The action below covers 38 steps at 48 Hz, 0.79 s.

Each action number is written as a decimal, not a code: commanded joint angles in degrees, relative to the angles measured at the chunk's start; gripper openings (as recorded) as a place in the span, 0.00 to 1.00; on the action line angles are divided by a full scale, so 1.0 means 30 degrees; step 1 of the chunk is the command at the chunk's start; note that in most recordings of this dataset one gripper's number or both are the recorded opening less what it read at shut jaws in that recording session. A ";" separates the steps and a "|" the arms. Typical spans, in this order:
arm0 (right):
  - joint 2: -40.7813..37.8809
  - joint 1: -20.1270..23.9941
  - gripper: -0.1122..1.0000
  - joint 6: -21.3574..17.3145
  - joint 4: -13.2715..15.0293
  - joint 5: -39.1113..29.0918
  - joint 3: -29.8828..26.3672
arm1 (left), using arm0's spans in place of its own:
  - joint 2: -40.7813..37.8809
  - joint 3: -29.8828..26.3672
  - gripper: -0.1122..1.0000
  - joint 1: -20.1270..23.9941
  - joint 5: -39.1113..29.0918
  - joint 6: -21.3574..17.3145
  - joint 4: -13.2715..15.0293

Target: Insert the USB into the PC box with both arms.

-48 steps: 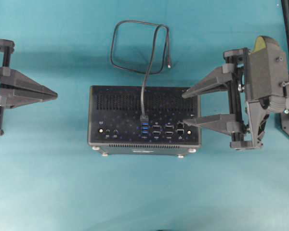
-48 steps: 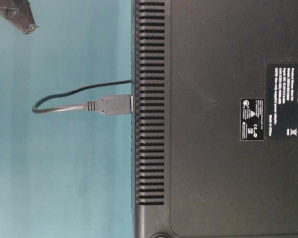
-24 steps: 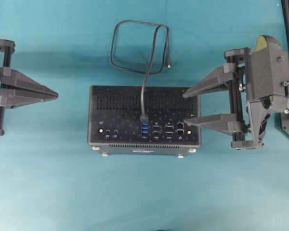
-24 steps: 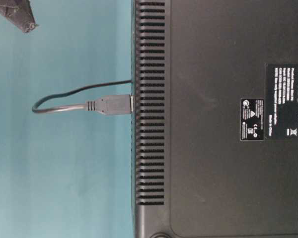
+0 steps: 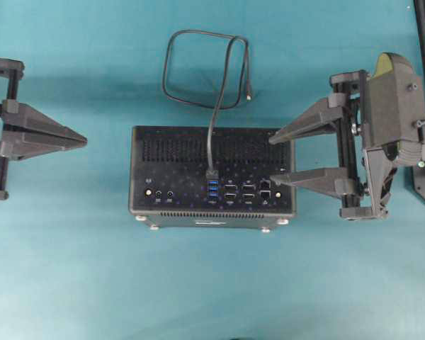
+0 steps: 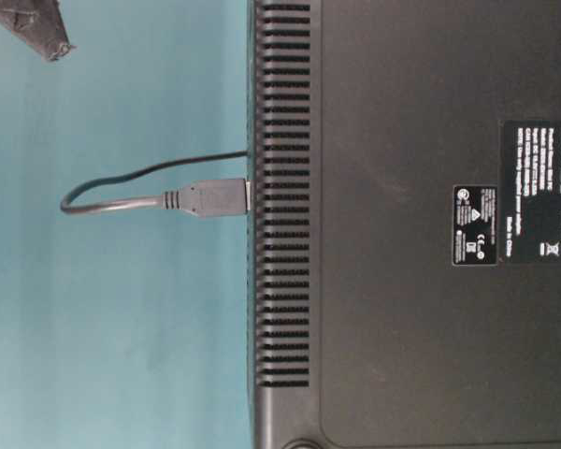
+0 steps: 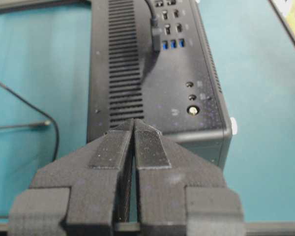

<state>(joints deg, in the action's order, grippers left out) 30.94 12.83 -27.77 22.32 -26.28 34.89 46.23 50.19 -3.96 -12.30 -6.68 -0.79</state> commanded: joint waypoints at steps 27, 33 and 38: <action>0.1084 -0.0059 0.69 -0.0205 0.0059 0.0176 0.0586 | -0.0205 -0.0439 0.10 -0.0029 0.0557 0.0029 -0.0029; 0.1318 -0.0059 0.69 -0.0205 0.0029 0.0176 0.0732 | -0.0176 -0.0410 0.10 -0.0029 0.0527 0.0117 -0.0059; 0.1348 -0.0146 0.69 -0.0205 0.0059 0.0176 0.0791 | -0.0205 -0.0352 0.10 -0.0029 0.0527 0.0117 -0.0029</action>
<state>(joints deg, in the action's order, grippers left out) 34.45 12.83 -27.77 22.32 -26.28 37.79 45.62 50.19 -3.96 -11.16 -6.42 -0.79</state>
